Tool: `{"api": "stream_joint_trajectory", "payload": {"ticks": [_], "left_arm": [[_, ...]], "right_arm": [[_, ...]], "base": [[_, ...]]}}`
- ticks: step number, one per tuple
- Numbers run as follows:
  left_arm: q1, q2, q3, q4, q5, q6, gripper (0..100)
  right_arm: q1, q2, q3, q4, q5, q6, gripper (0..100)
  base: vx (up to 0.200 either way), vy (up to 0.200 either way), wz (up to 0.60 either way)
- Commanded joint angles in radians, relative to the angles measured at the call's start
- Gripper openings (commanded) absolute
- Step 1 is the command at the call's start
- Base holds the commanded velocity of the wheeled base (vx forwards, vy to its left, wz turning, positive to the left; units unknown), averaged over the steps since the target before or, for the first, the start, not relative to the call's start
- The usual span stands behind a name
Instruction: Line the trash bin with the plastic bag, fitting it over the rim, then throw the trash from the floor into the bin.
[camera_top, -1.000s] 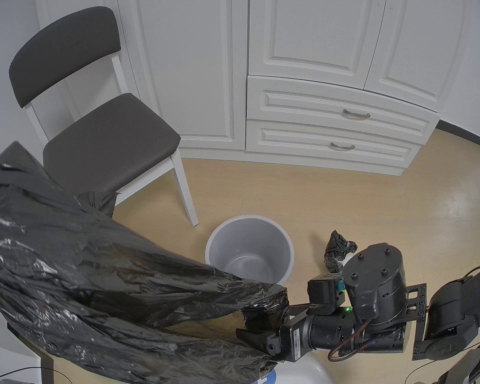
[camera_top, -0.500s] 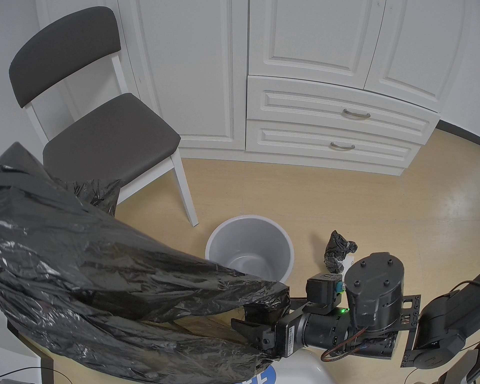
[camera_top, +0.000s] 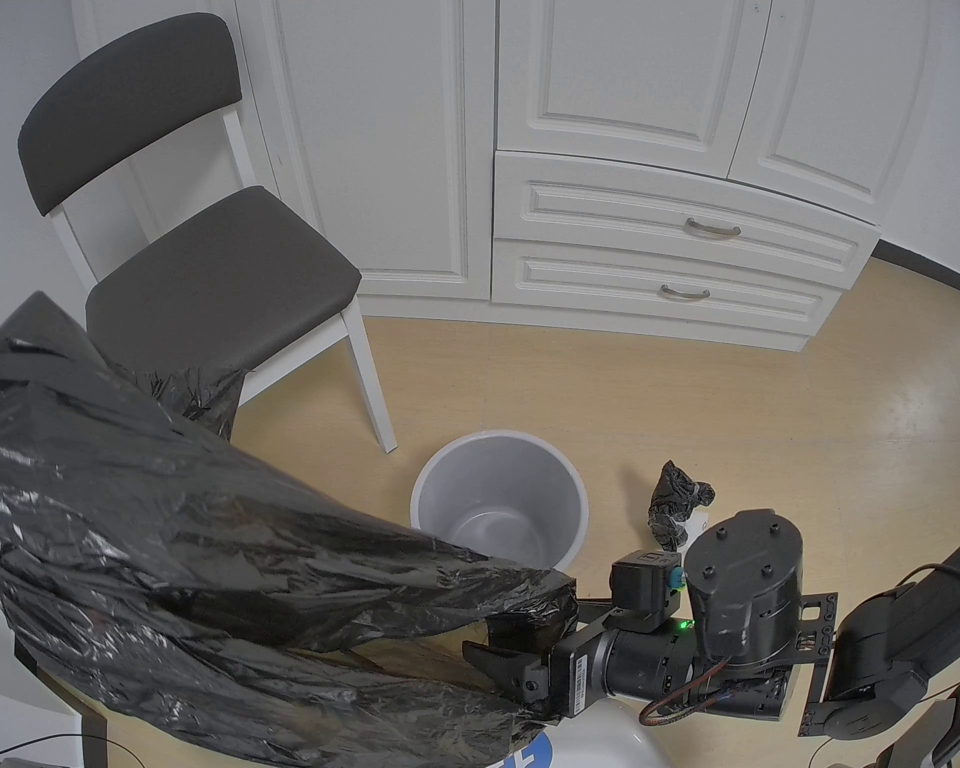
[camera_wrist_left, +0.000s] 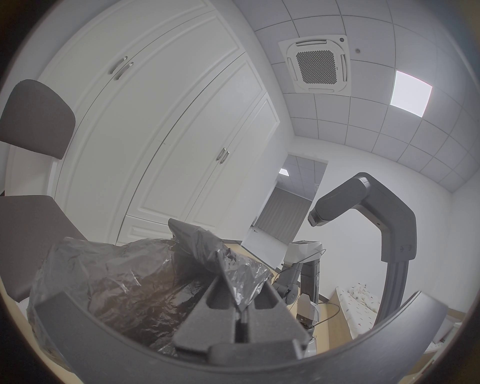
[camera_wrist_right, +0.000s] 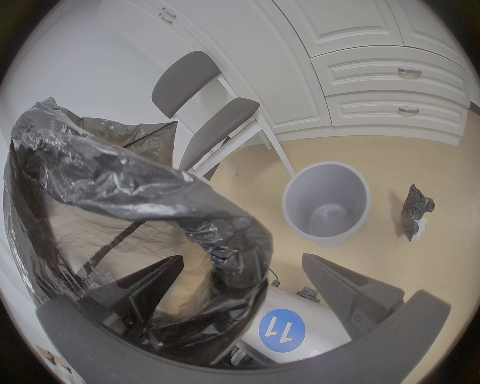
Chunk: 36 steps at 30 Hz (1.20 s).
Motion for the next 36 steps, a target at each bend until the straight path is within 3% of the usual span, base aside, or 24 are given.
{"api": "stream_joint_trajectory", "payload": {"ticks": [1,9,10,28,36], "left_arm": [[0.000,0.002,0.004,0.000,0.000,-0.001,0],[0.000,0.005,0.005,0.000,0.000,0.001,0],[0.000,0.005,0.005,0.000,0.000,0.001,0],[0.000,0.071,0.022,0.000,-0.002,-0.002,0],[0.000,0.116,0.050,0.003,0.000,-0.004,0]], "right_arm": [[0.000,-0.006,0.000,0.000,0.000,0.000,100],[0.001,-0.009,0.003,0.000,0.000,0.000,100],[0.001,-0.009,0.002,0.000,0.000,0.000,0],[-0.014,-0.064,0.002,0.000,-0.001,-0.006,0],[-0.046,-0.234,0.009,0.084,-0.024,-0.107,0]], "base": [[0.000,0.000,0.00],[0.000,0.000,0.00],[0.000,0.000,0.00],[0.000,0.000,0.00],[0.000,0.000,0.00]]}}
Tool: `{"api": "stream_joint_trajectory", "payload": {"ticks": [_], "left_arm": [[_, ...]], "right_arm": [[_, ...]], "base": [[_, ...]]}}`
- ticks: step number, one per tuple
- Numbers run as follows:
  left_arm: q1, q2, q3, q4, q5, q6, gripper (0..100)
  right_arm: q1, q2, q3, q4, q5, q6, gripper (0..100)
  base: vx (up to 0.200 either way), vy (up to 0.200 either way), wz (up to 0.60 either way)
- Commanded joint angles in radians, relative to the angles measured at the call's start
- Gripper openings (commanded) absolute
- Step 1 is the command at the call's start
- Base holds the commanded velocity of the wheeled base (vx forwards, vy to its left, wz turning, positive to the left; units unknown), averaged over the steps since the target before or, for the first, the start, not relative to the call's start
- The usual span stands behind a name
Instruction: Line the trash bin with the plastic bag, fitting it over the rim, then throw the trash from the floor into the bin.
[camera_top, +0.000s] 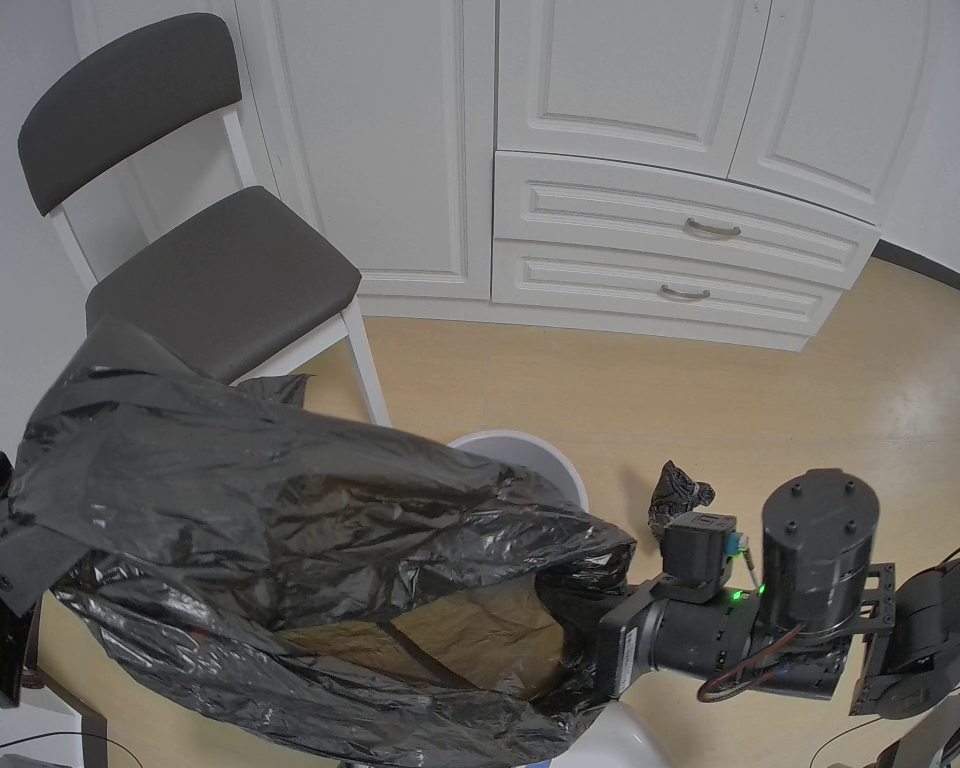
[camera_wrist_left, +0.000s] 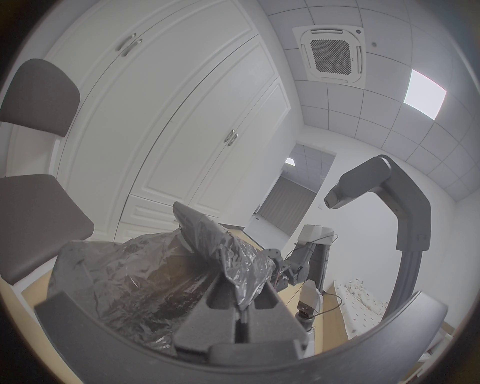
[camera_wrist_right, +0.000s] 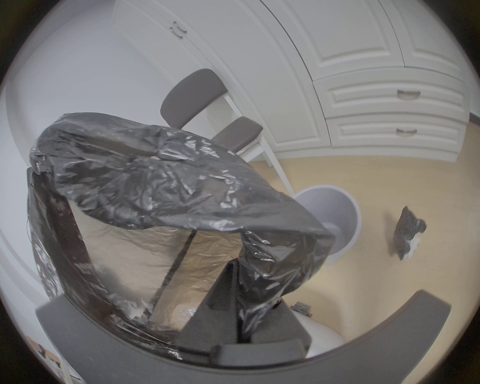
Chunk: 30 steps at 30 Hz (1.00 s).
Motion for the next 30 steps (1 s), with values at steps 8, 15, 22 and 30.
{"api": "stream_joint_trajectory", "payload": {"ticks": [8,15,22,30], "left_arm": [[0.010,0.151,0.023,-0.002,0.009,0.007,0],[0.030,0.252,0.024,-0.004,0.057,0.009,0],[0.031,0.238,0.056,-0.002,0.108,0.010,0],[0.027,0.311,0.033,-0.001,0.229,0.012,0]], "right_arm": [[-0.068,-0.279,-0.046,0.225,-0.009,-0.087,0],[-0.091,-0.322,-0.039,0.235,-0.025,-0.107,0],[-0.105,-0.308,-0.046,0.233,-0.059,-0.109,0],[-0.164,-0.362,-0.040,0.239,-0.098,-0.169,0]], "base": [[0.000,0.000,0.00],[0.000,0.000,0.00],[0.000,0.000,0.00],[0.000,0.000,0.00]]}}
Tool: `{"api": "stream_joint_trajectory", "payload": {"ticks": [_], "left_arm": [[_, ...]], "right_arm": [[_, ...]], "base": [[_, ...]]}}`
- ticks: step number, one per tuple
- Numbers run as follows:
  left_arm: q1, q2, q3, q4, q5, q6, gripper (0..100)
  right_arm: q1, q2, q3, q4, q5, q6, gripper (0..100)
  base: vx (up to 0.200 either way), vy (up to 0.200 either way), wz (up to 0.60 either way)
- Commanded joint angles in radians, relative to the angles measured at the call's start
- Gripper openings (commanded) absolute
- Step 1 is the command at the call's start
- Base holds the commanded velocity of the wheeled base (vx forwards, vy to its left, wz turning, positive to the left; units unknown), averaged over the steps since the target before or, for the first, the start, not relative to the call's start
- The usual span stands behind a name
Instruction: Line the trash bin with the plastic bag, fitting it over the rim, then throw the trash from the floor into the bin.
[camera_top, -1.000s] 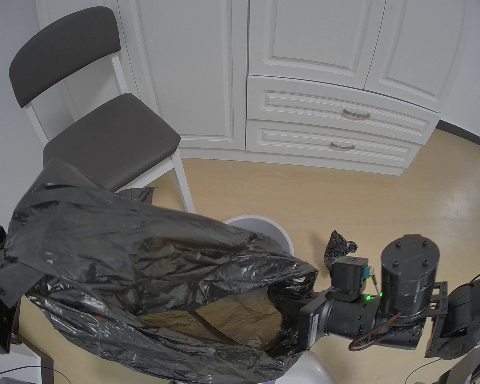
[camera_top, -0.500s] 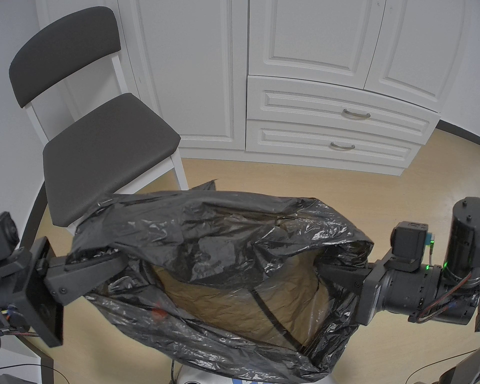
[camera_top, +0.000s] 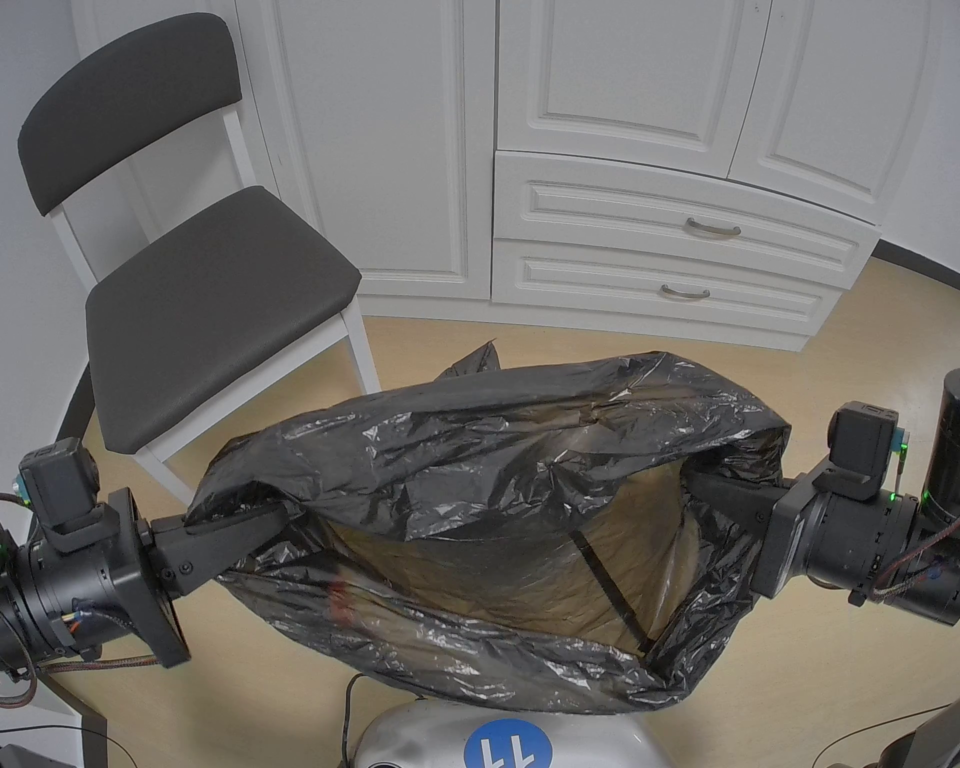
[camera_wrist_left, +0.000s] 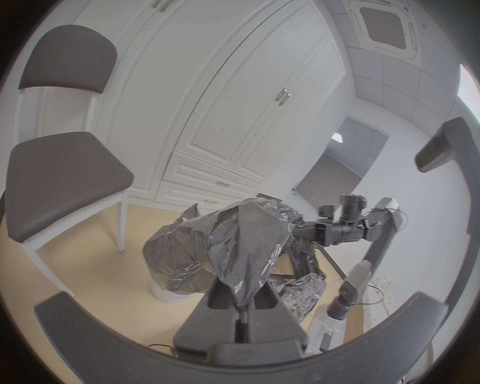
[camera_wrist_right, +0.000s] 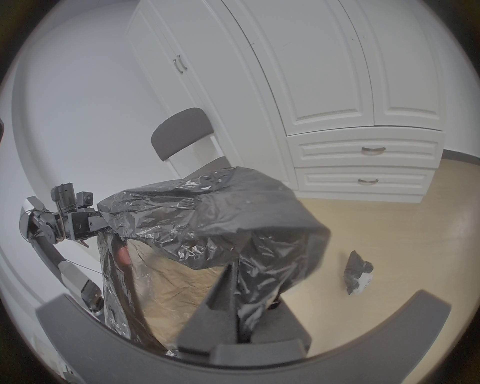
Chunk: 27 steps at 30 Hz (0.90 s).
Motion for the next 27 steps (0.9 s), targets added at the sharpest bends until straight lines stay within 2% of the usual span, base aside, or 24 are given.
{"api": "stream_joint_trajectory", "payload": {"ticks": [1,2,3,7,12,19,25,27], "left_arm": [[-0.009,0.068,-0.022,0.000,0.069,0.001,0],[-0.009,0.068,-0.022,0.000,0.069,0.001,0],[-0.016,0.085,-0.031,0.000,0.112,0.006,0],[-0.032,0.099,-0.031,-0.001,0.166,0.023,0],[-0.038,0.097,-0.022,-0.001,0.166,0.057,0],[-0.047,0.104,-0.009,-0.003,0.166,0.060,0],[-0.050,0.099,0.038,-0.069,0.167,0.067,0],[-0.050,0.102,0.049,-0.067,0.170,0.100,0]], "right_arm": [[-0.026,-0.052,0.006,0.018,-0.016,-0.020,0],[-0.026,-0.052,0.006,0.018,-0.016,-0.020,0],[-0.027,-0.075,0.001,0.058,-0.018,-0.022,0],[-0.026,-0.106,-0.004,0.124,-0.018,-0.022,0],[-0.026,-0.095,0.003,0.128,-0.016,-0.022,0],[-0.019,-0.089,0.016,0.131,-0.015,-0.032,0],[-0.021,-0.089,0.029,0.134,-0.015,-0.046,0],[-0.023,-0.087,0.033,0.138,-0.015,-0.060,0]], "base": [[0.000,0.000,0.00],[0.000,0.000,0.00],[0.000,0.000,0.00],[0.000,0.000,0.00],[0.000,0.000,0.00],[0.200,0.000,0.00],[0.000,0.000,0.00],[0.000,0.000,0.00]]}}
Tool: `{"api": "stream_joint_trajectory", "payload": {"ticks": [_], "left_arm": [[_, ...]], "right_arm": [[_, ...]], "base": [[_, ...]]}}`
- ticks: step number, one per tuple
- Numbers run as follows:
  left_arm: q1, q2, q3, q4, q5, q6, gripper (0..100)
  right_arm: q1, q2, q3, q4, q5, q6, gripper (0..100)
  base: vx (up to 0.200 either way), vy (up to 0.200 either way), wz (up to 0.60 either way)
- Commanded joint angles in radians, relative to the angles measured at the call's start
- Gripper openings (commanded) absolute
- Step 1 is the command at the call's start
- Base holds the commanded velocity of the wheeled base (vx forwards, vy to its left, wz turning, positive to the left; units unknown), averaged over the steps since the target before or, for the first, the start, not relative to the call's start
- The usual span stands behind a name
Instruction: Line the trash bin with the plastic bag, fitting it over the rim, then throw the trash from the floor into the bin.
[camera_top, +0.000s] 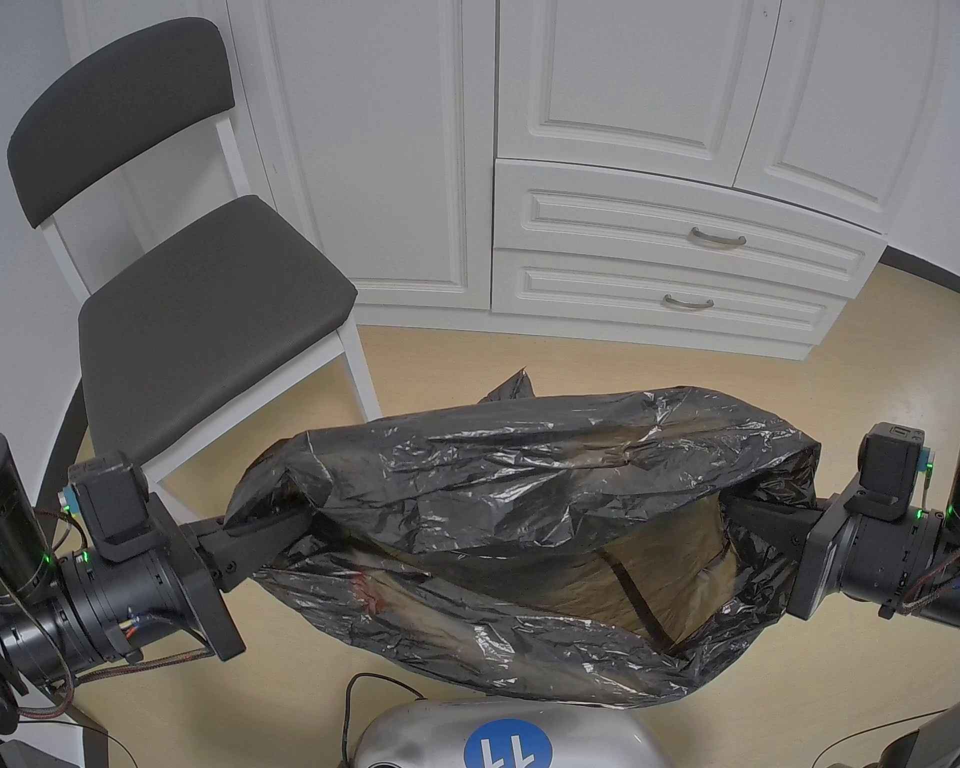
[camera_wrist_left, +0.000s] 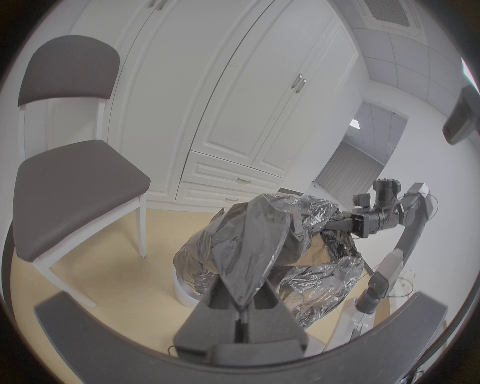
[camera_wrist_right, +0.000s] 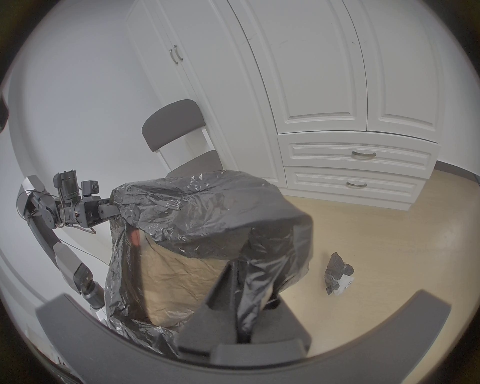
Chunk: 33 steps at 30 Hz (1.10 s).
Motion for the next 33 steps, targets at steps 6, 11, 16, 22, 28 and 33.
{"api": "stream_joint_trajectory", "payload": {"ticks": [6,11,16,22,28,33], "left_arm": [[0.019,0.043,0.016,0.035,0.081,0.117,0],[0.018,0.097,-0.025,0.086,0.262,0.132,0],[0.010,0.104,-0.025,0.089,0.285,0.138,0],[0.004,0.103,-0.020,0.071,0.278,0.140,0],[-0.005,0.094,-0.019,0.071,0.278,0.140,0],[0.001,0.097,-0.020,0.080,0.288,0.142,0]], "right_arm": [[-0.009,-0.005,0.005,0.096,-0.011,-0.064,0],[-0.035,0.002,0.007,0.156,-0.062,-0.124,0],[-0.035,0.018,0.017,0.188,-0.111,-0.165,0],[-0.033,0.033,0.023,0.183,-0.115,-0.167,0],[-0.033,0.025,0.040,0.179,-0.117,-0.201,0],[-0.035,0.022,0.045,0.185,-0.193,-0.234,0]], "base": [[0.000,0.000,0.00],[0.000,0.000,0.00],[0.000,0.000,0.00],[0.000,0.000,0.00],[0.000,0.000,0.00],[0.000,0.000,0.00]]}}
